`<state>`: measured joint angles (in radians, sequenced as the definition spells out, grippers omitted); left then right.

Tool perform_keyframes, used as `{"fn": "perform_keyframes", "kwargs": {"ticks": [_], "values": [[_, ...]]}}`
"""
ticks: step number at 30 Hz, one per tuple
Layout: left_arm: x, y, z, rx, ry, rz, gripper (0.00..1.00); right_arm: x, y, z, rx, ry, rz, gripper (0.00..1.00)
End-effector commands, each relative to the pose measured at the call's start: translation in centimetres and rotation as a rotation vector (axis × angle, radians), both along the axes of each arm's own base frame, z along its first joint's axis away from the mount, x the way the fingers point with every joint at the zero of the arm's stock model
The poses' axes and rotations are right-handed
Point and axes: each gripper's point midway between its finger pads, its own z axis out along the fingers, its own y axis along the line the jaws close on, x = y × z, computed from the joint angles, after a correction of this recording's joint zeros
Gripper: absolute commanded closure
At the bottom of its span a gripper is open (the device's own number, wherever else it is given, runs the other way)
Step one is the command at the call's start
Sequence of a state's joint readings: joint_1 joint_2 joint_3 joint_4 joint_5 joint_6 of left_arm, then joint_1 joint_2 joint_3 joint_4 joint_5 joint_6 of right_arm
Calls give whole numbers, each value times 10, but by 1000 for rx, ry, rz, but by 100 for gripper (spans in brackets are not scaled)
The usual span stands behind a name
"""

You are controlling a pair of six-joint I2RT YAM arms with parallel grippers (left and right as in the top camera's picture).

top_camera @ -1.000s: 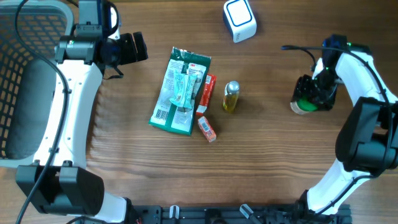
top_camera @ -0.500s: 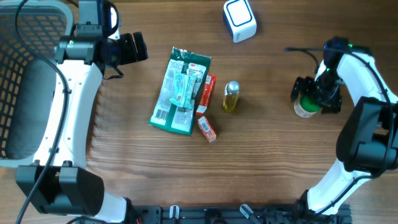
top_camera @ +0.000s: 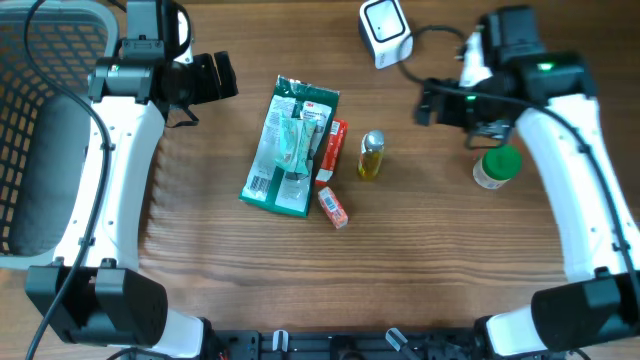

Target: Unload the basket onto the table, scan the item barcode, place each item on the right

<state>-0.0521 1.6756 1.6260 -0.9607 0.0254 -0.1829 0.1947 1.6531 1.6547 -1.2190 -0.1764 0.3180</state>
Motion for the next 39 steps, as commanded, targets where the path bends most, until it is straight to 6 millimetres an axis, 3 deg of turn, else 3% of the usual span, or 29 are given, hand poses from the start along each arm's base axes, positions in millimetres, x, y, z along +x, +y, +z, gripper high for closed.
{"fn": "perform_keyframes", "kwargs": {"ticks": [1,7,12,19,26,31,39], "values": [[1,0,-2,-1,3,-10,0,-9,46,-11,76,35,37,0],[1,0,-2,-1,3,-10,0,-13,63,-25,-71,-11,-22,0],[1,1,-2,-1,3,-9,0,-9,83,-51,-76,-30,-13,0],[1,0,-2,-1,3,-10,0,-4,79,-90,-149,18,6,0],[1,1,-2,-1,3,-9,0,-2,75,-91,-162,14,5,0],[1,0,-2,-1,3,-10,0,-2,75,-92,-199,-4,119,1],[1,1,-2,-1,3,-9,0,-1,77,-92,-148,18,-25,0]]}}
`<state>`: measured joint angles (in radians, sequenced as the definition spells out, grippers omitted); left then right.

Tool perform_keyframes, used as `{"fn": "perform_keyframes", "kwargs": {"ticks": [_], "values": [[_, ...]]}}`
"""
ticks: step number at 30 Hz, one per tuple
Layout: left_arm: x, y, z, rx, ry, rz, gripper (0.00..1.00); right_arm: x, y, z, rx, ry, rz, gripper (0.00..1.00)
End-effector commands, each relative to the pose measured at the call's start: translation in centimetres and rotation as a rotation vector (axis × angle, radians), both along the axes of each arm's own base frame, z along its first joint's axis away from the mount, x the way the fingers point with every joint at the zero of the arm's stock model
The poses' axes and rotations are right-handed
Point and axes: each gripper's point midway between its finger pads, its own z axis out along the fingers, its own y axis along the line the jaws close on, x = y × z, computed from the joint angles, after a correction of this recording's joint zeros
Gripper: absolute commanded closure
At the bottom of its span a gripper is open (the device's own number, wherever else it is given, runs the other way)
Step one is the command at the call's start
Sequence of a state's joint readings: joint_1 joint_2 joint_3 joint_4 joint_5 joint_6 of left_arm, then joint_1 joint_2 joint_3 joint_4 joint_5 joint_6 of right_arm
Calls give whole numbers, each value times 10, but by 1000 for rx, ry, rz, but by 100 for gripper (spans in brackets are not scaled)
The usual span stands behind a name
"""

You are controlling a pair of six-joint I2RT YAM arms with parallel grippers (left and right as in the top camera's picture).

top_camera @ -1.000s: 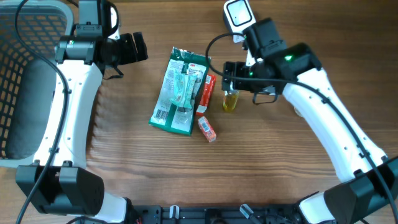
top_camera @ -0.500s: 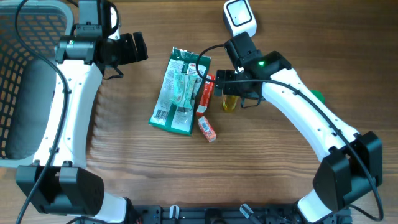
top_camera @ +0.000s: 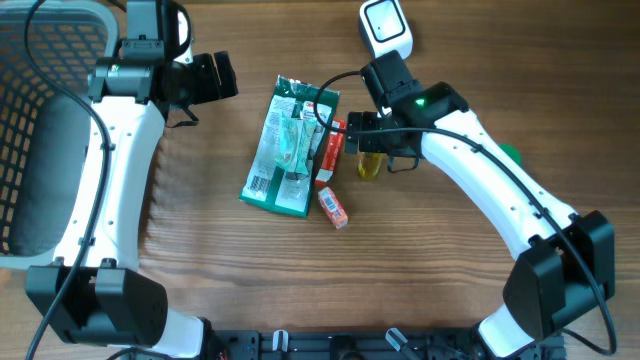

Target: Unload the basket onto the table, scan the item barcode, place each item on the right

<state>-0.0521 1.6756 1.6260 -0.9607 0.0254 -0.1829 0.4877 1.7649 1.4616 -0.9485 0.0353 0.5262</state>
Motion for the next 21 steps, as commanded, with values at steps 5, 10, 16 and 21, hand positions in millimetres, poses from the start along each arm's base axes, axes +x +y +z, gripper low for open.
{"fn": "perform_keyframes", "kwargs": {"ticks": [5,10,16,21], "values": [[1,0,-2,-1,3,-10,0,6,-2,-5,-35,-21,62,0],[1,1,-2,-1,3,-9,0,6,-2,-5,-26,-16,37,0],[1,0,-2,-1,3,-10,0,4,-2,-5,-33,-12,45,5],[1,0,-2,-1,3,-10,0,4,-3,-16,-31,-15,45,13]]}}
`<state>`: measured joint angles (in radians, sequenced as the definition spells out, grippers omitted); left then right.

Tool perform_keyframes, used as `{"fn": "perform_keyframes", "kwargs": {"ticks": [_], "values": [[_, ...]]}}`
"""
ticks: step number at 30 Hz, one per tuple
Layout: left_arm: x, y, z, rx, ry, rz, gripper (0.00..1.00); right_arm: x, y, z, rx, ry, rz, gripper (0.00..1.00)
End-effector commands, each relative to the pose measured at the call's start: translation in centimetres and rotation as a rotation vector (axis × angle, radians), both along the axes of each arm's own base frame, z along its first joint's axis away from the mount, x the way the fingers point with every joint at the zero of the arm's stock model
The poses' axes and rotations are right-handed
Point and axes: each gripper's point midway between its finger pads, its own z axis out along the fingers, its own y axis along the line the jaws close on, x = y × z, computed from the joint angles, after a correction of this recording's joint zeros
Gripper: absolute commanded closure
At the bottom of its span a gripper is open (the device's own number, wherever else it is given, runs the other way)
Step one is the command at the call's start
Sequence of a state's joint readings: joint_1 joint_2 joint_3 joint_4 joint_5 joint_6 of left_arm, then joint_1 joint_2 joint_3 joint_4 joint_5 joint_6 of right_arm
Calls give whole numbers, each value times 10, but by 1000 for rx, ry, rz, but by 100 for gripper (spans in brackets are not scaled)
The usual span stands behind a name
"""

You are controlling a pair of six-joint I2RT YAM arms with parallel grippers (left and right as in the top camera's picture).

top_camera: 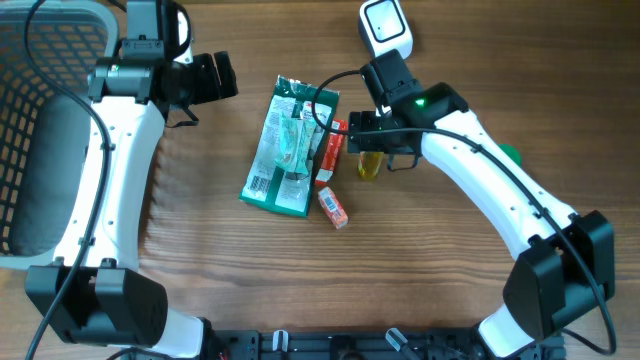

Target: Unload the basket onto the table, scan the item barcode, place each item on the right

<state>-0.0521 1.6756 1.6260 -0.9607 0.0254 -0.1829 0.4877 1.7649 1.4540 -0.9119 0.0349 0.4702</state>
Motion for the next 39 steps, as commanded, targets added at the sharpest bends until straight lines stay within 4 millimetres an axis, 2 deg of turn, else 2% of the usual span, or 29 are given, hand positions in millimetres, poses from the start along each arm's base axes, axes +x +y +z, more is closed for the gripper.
{"fn": "perform_keyframes", "kwargs": {"ticks": [1,6,13,15,21,25,33,39], "values": [[1,0,-2,-1,3,-10,0,-2,-6,-19,-28,15,-8,13],[1,0,-2,-1,3,-10,0,5,-2,-22,-31,-24,50,21],[1,0,-2,-1,3,-10,0,2,2,-22,-37,-22,74,29],[1,0,-2,-1,3,-10,0,-1,7,-22,-39,-24,85,30],[1,1,-2,-1,3,-9,0,0,0,-23,-88,-41,20,29],[1,1,-2,-1,3,-9,0,-1,-4,-34,-98,-45,-1,29],[1,0,-2,-1,3,-10,0,1,-2,-36,-89,-60,-1,41],[1,1,-2,-1,3,-9,0,2,-1,-36,-74,-61,-23,40]]}}
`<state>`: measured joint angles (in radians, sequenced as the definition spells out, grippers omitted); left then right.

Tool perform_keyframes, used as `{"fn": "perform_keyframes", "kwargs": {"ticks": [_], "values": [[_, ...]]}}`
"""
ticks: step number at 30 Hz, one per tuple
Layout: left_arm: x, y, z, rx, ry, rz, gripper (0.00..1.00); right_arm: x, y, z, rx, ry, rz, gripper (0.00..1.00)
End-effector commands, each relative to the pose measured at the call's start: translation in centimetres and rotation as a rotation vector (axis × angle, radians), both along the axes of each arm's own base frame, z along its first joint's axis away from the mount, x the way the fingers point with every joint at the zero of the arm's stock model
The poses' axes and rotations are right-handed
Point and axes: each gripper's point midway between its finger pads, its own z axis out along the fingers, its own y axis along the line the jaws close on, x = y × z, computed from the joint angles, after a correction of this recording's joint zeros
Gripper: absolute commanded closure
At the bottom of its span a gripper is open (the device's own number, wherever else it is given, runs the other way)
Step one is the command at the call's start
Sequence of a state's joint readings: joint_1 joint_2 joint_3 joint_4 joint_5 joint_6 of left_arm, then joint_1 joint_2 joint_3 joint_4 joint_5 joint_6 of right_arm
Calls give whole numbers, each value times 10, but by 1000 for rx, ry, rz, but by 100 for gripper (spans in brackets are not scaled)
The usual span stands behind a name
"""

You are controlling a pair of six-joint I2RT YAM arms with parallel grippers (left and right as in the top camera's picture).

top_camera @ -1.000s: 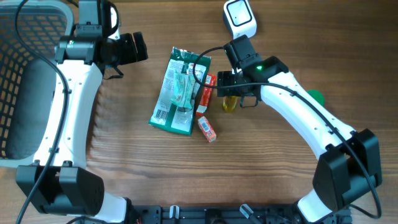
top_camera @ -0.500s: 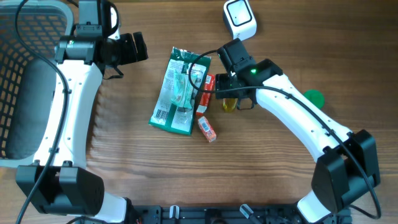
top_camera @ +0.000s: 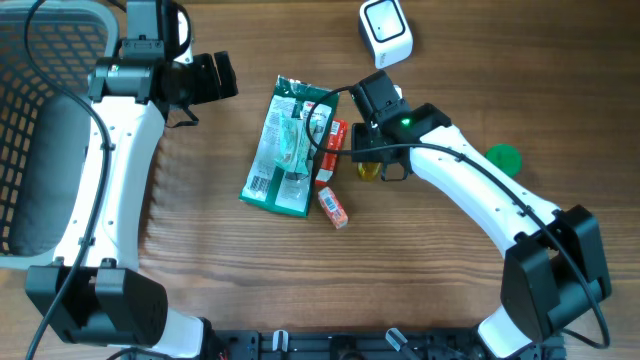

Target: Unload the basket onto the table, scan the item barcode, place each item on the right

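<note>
A small yellow bottle (top_camera: pixel 369 172) stands right of the packets, mostly covered by my right gripper (top_camera: pixel 364 160), which hangs directly over it. From overhead its fingers are hidden by the wrist, so their state does not show. A white barcode scanner (top_camera: pixel 386 22) sits at the far edge. My left gripper (top_camera: pixel 222 77) is held open at the far left, away from the items.
A green packet (top_camera: pixel 290 150) lies mid-table with a red box (top_camera: pixel 336 138) along its right side and a small red box (top_camera: pixel 333 207) below. A green-capped jar (top_camera: pixel 503 157) stands to the right. A mesh basket (top_camera: pixel 40 60) fills the left edge.
My right wrist has shifted slightly left and toward me, now covering more of the yellow bottle. The green-capped jar shows more fully. The left arm has not moved.
At first my right gripper was at the far right, above the green-capped jar, well away from the bottle. Then it stood over the yellow bottle beside the red box and stayed there. Now it sits a little lower-left on the bottle. The items have not moved.
</note>
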<state>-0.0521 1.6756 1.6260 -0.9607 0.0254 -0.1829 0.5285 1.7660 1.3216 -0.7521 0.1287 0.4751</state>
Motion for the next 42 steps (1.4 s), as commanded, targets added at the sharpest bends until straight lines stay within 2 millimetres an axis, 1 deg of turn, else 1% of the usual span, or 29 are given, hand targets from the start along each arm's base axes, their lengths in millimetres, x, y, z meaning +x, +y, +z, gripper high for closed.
{"fn": "perform_keyframes", "kwargs": {"ticks": [1,4,6,7,9,11,13,14,16,18,20,22,23,25,26,29,30,33,38,42], "values": [[1,1,-2,-1,3,-9,0,1,-2,-6,-11,3,-27,41],[1,0,-2,-1,3,-10,0,0,-1,-6,-4,7,-23,45],[1,1,-2,-1,3,-9,0,0,0,-6,2,11,-23,56],[1,0,-2,-1,3,-10,0,0,0,-6,2,10,-22,58],[1,1,-2,-1,3,-9,0,0,-1,-4,4,8,-24,64],[1,1,-2,-1,3,-9,0,0,0,3,38,6,-25,68],[1,1,-2,-1,3,-9,0,1,-2,21,116,-3,-26,69],[1,1,-2,-1,3,-9,0,1,-7,35,165,-14,-20,69],[1,1,-2,-1,3,-9,0,0,-15,55,243,-20,10,69],[1,1,-2,-1,3,-9,0,-7,-27,76,358,-6,51,69],[1,0,-2,-1,3,-10,0,-13,-30,90,482,12,117,69],[1,0,-2,-1,3,-10,0,-26,-24,111,675,33,242,69],[1,1,-2,-1,3,-9,0,-36,-19,126,798,36,326,69],[1,1,-2,-1,3,-9,0,-53,-15,147,951,43,427,69],[1,1,-2,-1,3,-9,0,-61,-13,152,990,49,463,69],[1,1,-2,0,3,-10,0,-81,-6,151,996,84,533,69],[1,0,-2,-1,3,-10,0,-91,-1,152,1005,95,578,69],[1,1,-2,-1,3,-9,0,-110,13,159,1056,116,662,71],[1,1,-2,-1,3,-9,0,-130,35,159,1059,175,737,75],[1,0,-2,-1,3,-10,0,-143,48,160,1070,229,760,76]]}}
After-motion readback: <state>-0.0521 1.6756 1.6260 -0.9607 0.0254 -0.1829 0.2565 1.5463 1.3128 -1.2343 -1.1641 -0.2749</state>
